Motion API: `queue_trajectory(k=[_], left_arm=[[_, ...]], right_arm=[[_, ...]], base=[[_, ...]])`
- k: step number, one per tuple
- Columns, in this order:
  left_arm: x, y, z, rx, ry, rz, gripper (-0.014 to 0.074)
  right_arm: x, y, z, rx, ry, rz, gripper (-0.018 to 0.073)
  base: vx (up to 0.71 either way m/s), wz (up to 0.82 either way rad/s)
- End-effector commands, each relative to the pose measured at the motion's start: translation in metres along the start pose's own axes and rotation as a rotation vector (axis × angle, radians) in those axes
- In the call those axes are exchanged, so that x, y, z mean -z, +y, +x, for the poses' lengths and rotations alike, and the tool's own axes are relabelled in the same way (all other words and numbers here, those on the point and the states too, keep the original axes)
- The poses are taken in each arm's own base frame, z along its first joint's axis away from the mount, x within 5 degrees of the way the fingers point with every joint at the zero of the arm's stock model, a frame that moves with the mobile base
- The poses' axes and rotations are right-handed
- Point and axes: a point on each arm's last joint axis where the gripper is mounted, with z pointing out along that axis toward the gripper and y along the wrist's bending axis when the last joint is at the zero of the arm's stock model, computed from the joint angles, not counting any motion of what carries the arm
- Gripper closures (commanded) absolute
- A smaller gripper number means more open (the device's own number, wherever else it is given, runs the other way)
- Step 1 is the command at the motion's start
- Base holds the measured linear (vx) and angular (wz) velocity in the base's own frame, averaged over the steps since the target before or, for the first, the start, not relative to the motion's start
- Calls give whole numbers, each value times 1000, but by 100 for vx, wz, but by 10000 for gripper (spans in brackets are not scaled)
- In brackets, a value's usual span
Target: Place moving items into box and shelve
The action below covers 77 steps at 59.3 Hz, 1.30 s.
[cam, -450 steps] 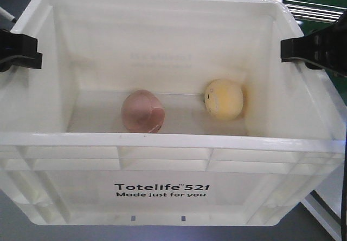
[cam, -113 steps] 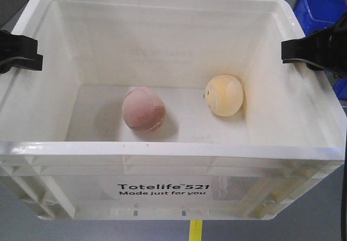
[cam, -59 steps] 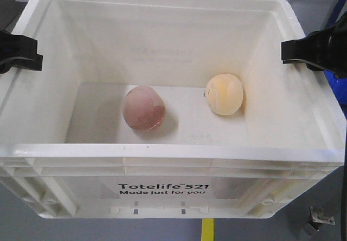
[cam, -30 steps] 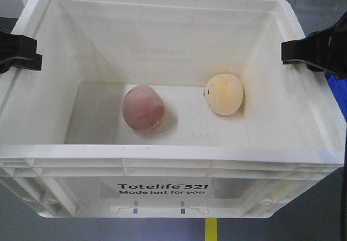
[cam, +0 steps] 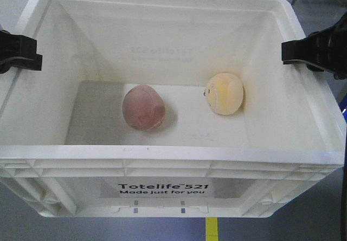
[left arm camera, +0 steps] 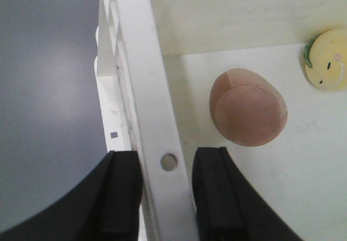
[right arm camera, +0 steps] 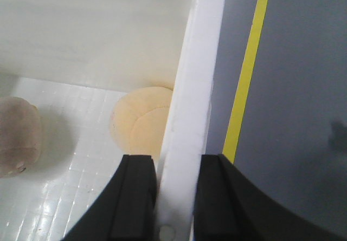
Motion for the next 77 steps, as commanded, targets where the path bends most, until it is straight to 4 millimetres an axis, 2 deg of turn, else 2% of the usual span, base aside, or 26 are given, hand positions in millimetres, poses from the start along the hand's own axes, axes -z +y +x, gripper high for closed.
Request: queue_trajectory(k=[1, 77], left_arm=[[26, -7, -15, -21, -198, 68, 603], [26, -7, -15, -21, -198, 68, 603]], right_arm=[[21, 0, -21, 43, -195, 10, 565], [21, 0, -21, 43, -195, 10, 565]], base=[[47, -5], [48, -4]])
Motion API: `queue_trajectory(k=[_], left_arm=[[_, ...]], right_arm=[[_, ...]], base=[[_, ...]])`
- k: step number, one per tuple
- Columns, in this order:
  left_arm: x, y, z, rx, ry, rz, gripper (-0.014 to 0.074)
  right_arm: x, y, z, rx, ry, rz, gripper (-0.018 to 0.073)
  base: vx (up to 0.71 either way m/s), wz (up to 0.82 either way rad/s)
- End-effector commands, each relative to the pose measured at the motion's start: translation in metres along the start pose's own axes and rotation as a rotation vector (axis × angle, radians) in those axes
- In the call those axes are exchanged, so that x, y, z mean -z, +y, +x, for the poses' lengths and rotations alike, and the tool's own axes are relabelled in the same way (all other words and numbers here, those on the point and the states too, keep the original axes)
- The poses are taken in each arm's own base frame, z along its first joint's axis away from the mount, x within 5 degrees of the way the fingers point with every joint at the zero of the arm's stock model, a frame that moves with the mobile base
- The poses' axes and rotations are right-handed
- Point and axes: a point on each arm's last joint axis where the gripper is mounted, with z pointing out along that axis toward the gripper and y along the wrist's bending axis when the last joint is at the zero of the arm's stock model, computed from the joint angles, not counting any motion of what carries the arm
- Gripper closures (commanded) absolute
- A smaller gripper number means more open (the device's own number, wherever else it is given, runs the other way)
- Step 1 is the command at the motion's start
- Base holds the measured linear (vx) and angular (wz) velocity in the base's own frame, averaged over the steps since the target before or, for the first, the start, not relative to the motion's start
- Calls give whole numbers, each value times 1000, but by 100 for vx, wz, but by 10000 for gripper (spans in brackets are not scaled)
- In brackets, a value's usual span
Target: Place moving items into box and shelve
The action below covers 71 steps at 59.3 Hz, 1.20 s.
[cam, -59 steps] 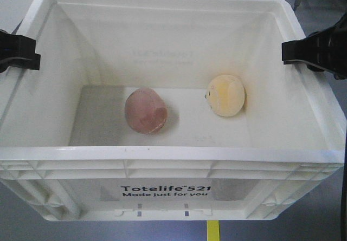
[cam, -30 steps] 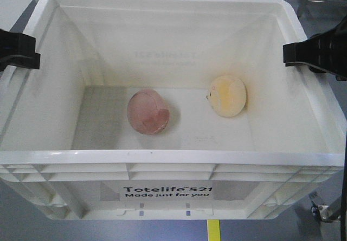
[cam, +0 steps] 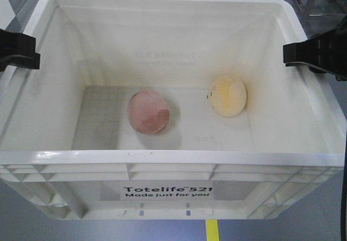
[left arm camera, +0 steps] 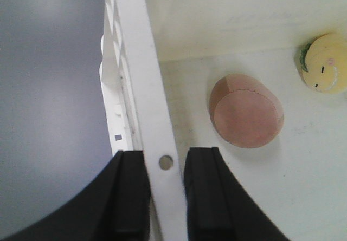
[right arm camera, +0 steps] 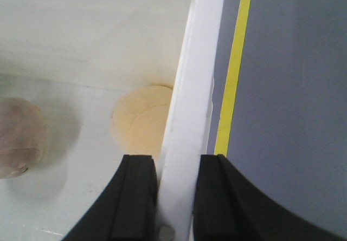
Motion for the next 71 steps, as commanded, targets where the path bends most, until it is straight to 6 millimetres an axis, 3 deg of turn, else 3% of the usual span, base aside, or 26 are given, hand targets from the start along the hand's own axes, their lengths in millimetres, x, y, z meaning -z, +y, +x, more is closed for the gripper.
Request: queue_trajectory(k=[1, 71], left_arm=[[25, -6, -15, -24, -195, 58, 603], [25, -6, -15, -24, -195, 58, 603]], right_arm=[[21, 1, -21, 34, -208, -1, 565], [21, 1, -21, 34, -208, -1, 565]], base=[[46, -4], [39, -10]])
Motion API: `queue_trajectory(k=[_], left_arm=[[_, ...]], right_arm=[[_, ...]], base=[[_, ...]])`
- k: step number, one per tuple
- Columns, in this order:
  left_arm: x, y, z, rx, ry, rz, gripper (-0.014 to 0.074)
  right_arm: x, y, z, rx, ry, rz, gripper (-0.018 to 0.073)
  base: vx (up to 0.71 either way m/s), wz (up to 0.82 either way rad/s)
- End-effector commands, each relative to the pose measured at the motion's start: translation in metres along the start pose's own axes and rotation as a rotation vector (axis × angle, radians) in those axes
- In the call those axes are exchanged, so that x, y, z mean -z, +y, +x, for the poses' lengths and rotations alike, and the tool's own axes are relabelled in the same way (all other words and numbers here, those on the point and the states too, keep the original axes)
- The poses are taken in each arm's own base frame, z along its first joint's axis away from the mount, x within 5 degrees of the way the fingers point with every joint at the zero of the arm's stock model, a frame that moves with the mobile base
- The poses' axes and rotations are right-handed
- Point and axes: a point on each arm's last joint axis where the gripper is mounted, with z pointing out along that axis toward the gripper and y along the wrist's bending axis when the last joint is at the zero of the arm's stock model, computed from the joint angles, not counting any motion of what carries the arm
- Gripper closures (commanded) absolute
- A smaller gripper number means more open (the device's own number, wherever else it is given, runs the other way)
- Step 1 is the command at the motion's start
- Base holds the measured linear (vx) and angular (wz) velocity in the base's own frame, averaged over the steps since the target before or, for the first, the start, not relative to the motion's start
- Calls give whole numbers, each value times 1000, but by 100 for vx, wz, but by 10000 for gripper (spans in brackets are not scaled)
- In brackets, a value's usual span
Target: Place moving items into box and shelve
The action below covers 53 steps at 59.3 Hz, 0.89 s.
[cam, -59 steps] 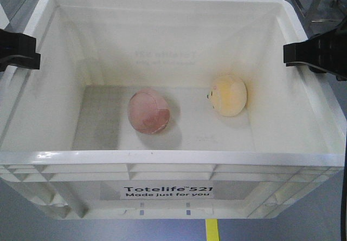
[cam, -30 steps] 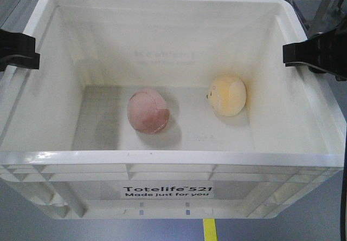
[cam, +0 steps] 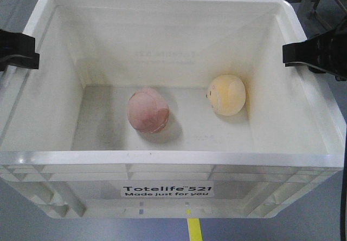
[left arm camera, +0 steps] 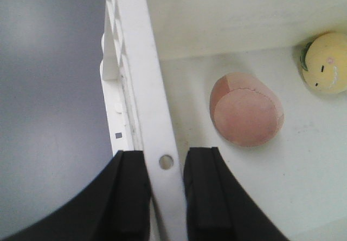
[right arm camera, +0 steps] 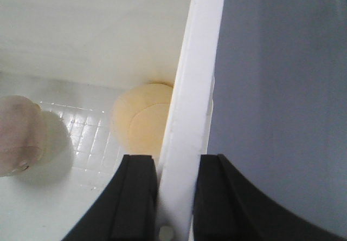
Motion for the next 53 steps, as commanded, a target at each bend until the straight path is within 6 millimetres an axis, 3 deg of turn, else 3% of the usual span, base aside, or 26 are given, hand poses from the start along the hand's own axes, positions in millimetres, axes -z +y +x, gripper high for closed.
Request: queue_trajectory(k=[1, 53], left_arm=[[25, -6, -15, -24, -195, 59, 603], [25, -6, -15, -23, -195, 59, 603]], right_arm=[[21, 1, -21, 34, -208, -1, 565], [21, 1, -21, 34, -209, -1, 565]], base=[[31, -29], [27, -36]])
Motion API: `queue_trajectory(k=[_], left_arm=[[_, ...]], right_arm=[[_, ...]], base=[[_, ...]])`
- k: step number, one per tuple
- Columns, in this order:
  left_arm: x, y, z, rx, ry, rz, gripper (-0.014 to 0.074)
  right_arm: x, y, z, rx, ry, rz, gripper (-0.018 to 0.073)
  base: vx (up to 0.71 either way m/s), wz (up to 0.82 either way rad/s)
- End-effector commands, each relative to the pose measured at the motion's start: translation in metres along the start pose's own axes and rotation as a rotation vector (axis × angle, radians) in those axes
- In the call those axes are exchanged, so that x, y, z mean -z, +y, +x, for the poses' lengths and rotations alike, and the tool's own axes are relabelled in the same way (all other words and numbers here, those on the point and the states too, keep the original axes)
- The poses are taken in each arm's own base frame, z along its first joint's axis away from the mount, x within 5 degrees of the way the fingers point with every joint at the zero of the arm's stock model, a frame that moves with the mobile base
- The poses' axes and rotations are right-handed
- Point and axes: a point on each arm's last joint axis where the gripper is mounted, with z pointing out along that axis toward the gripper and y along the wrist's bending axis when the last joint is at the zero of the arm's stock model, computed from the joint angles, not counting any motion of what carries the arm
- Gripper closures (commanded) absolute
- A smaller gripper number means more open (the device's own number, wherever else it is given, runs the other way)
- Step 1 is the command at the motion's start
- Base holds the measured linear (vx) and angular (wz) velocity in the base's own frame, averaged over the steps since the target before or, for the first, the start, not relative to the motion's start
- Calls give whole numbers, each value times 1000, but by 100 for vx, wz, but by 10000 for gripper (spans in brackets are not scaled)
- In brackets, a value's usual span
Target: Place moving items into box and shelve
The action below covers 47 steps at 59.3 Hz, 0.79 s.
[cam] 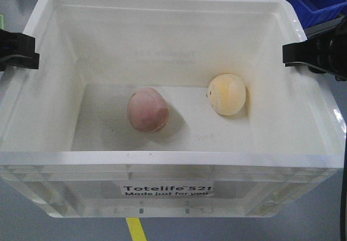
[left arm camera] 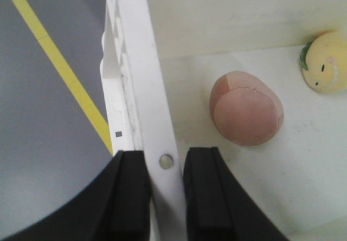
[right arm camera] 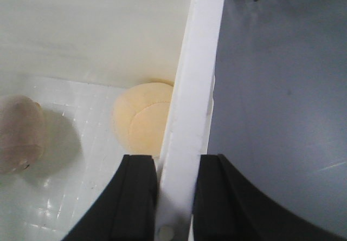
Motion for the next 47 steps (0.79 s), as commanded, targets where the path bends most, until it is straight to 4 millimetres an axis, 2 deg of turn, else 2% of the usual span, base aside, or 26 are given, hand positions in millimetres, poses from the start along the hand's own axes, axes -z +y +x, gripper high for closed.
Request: queue_trajectory(k=[1, 47], left_arm=[[25, -7, -15, -22, -194, 60, 603], [25, -7, -15, -22, -194, 60, 603]], right_arm=[[21, 1, -21, 34, -209, -1, 565], [21, 1, -21, 34, -209, -1, 565]], base=[[24, -45], [22, -47]])
